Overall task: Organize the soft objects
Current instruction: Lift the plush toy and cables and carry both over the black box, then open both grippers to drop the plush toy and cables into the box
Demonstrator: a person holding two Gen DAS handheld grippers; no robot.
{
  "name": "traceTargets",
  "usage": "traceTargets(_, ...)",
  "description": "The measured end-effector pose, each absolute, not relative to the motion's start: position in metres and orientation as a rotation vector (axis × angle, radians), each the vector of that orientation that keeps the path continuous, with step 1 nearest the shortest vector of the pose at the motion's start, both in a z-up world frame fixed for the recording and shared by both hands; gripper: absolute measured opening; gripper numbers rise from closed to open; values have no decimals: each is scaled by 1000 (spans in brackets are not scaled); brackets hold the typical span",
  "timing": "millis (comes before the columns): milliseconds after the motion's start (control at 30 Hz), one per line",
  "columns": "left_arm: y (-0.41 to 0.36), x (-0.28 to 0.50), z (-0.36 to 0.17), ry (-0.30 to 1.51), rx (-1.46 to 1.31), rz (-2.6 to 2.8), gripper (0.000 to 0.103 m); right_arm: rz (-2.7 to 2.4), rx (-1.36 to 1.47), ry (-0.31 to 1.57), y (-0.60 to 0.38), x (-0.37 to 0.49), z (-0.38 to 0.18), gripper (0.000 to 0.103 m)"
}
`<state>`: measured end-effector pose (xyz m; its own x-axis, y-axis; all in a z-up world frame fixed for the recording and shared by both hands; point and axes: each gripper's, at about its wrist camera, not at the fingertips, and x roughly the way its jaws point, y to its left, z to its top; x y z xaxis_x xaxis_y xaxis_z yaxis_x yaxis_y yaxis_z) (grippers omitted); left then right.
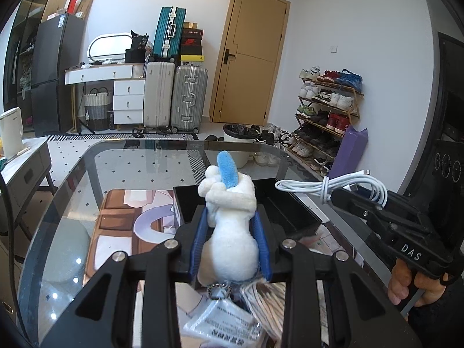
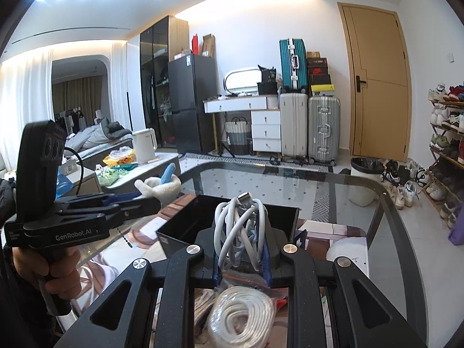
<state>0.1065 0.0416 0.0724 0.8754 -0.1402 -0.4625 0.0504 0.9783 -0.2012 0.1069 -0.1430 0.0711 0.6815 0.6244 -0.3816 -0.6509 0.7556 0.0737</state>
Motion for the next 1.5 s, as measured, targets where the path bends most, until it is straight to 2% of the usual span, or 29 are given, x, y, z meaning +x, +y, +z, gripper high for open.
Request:
traceTargets(533, 31, 165, 52, 598, -159, -89, 30, 707, -103, 506, -125, 179, 45, 21)
traceTargets(1233, 26, 190, 39, 700, -90, -64, 31, 706, -176, 600, -99, 208, 21, 22)
traceTargets(1333, 26, 191, 39, 708, -80, -67, 32, 708, -181, 631, -98, 210, 16, 24)
traceTargets(1367, 26, 190, 40, 706, -77, -64, 33, 713, -181, 633, -98, 209, 16, 28)
traceTargets(1500, 29, 187, 43, 702, -69, -72, 44, 751, -189, 653, -96, 203, 15, 38)
